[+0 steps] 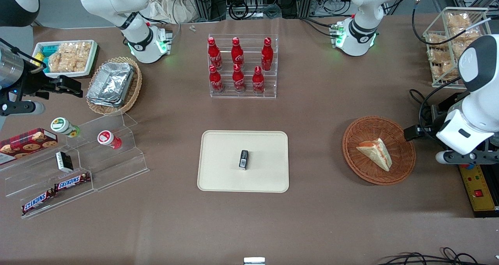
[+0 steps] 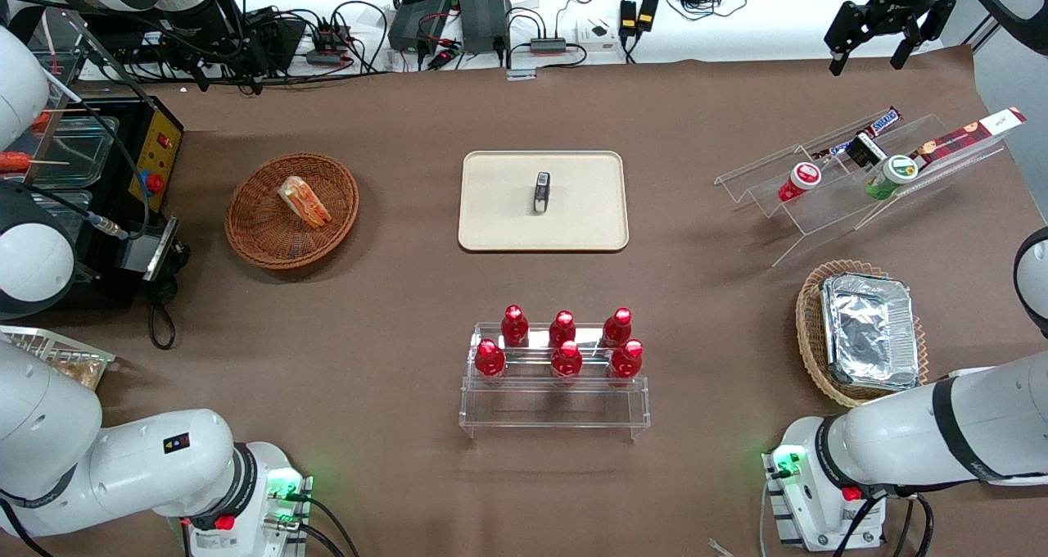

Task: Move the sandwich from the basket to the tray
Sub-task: 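Lower the open left gripper over the wrapped sandwich in the wicker basket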

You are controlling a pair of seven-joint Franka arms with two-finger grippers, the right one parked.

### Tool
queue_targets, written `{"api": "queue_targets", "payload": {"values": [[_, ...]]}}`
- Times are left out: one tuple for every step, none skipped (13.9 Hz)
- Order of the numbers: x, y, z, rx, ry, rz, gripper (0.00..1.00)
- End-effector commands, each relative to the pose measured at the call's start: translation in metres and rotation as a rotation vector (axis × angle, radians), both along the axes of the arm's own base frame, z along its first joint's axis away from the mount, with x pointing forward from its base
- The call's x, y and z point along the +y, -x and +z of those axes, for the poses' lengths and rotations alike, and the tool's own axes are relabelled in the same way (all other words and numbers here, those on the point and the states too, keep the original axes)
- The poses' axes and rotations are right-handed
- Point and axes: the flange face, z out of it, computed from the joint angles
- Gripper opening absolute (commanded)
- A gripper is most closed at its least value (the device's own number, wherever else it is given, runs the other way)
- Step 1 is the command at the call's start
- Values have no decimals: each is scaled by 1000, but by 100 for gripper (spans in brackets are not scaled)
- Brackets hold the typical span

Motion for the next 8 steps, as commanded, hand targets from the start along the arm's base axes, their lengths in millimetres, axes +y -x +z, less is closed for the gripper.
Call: {"api": "queue_targets", "payload": {"values": [[1, 0, 7, 0, 17, -13, 99], [1, 0, 4, 5, 18, -13, 99], [0, -1, 2, 8, 21, -13, 99], [1, -1, 0, 11, 21, -11, 99], [0, 0, -5, 25, 21, -9, 99], [-2, 3, -17, 43, 19, -11, 99], [-3, 3, -28, 41, 20, -8, 99], [-5, 8, -48, 60, 17, 27, 99]]}}
